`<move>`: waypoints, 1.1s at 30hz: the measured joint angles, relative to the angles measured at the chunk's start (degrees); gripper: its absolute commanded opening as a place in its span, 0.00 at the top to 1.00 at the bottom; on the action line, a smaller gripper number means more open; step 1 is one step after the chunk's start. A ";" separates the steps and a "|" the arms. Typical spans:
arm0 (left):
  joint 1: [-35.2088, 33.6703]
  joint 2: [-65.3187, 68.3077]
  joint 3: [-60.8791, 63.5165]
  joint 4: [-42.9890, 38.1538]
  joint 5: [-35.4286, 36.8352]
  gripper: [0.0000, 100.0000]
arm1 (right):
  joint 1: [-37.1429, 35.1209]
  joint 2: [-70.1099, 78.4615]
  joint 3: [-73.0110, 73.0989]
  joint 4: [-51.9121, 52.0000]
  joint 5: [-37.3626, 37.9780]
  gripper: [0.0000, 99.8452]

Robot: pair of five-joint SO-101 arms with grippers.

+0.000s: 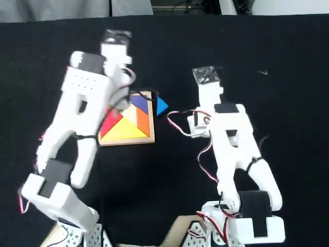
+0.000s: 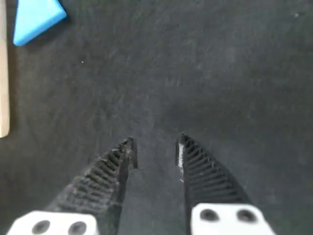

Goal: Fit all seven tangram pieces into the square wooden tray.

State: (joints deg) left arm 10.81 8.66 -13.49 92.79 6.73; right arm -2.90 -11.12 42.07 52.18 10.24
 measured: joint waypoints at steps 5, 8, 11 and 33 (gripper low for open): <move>2.73 2.73 7.03 -9.76 5.98 0.97 | 0.26 0.00 2.99 -6.95 0.00 0.86; 2.81 5.27 11.78 -16.35 9.67 0.97 | 0.18 0.00 3.78 -9.05 0.00 0.86; 2.90 7.65 15.65 -22.33 11.60 0.97 | 0.18 0.00 3.96 -9.67 0.00 0.86; 2.90 13.45 16.62 -31.38 12.75 0.82 | 0.18 0.00 3.96 -9.67 0.00 0.86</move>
State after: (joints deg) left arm 13.71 22.11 3.12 61.41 19.47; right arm -2.73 -11.12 46.02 42.51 10.24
